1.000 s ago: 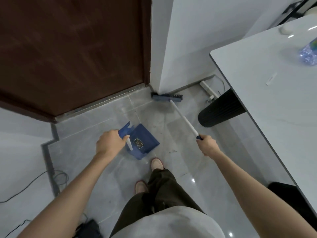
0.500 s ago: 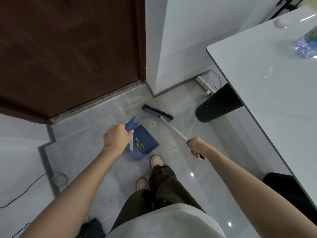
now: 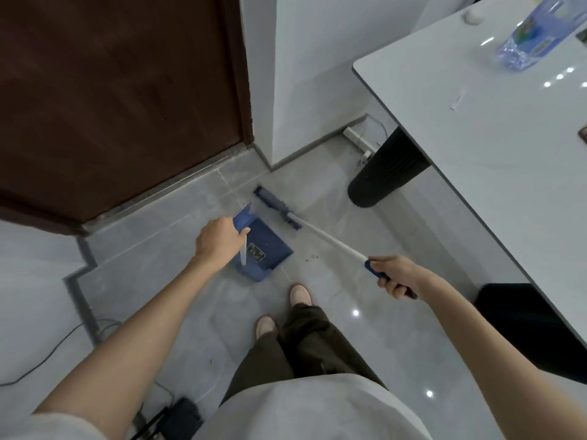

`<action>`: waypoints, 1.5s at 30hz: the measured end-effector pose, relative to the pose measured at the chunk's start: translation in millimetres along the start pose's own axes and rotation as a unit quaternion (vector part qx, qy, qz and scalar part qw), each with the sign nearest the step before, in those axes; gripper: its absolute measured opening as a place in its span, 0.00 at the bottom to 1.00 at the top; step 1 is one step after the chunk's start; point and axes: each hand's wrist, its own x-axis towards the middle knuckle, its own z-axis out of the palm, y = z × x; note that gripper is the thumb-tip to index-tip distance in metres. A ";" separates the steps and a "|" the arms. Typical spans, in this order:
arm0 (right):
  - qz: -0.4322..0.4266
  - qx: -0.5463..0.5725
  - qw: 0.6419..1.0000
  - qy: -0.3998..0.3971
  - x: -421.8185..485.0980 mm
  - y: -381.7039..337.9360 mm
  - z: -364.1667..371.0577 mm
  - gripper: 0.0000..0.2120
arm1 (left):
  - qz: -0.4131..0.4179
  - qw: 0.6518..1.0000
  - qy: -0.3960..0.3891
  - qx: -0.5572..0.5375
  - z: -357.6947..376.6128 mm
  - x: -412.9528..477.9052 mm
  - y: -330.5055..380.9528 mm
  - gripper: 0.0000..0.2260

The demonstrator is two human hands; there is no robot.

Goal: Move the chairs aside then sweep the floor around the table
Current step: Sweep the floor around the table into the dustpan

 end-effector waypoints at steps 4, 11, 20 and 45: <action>-0.024 -0.021 0.996 0.087 16.9 31.7 0.8 0.19 | 0.036 0.999 0.000 0.035 6.7 -20.7 4.5 0.17; -0.016 -0.082 0.982 0.172 56.7 74.1 -31.2 0.18 | 0.066 0.994 -0.039 0.085 33.0 -41.4 28.0 0.17; 0.031 -0.144 0.984 0.097 67.5 115.5 -63.5 0.18 | 0.048 0.992 -0.040 0.111 70.9 -56.7 70.9 0.17; -0.075 0.001 0.992 0.102 34.1 211.1 -130.5 0.16 | 0.022 0.993 0.046 0.110 125.8 -149.5 111.5 0.17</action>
